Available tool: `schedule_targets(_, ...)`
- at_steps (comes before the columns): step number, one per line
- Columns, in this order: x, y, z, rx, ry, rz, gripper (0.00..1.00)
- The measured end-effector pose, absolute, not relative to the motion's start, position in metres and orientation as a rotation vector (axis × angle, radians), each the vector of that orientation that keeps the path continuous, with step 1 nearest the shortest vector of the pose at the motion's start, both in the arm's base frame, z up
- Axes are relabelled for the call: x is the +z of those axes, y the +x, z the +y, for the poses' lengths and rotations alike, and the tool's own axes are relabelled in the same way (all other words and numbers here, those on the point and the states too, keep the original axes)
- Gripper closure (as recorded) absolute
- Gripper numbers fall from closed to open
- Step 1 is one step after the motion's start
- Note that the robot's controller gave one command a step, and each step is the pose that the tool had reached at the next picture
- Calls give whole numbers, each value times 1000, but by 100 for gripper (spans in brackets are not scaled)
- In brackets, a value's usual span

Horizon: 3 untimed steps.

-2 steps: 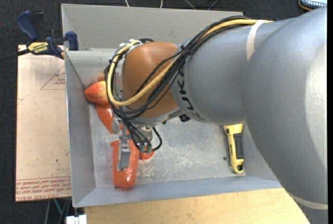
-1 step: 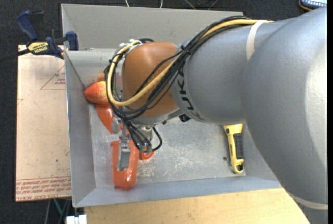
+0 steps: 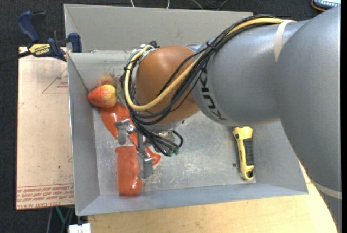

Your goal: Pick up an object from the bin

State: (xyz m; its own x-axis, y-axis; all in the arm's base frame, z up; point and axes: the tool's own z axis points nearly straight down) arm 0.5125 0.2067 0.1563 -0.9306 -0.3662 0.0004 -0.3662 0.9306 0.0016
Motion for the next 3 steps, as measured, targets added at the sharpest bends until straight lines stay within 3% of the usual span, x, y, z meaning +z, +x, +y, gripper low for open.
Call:
schedule_targets(1,111,523,228,-4,446,-3110,100)
schedule_targets(2,111,523,228,-4,445,-3110,100)
schedule_targets(3,200,532,222,-5,446,-3111,100)
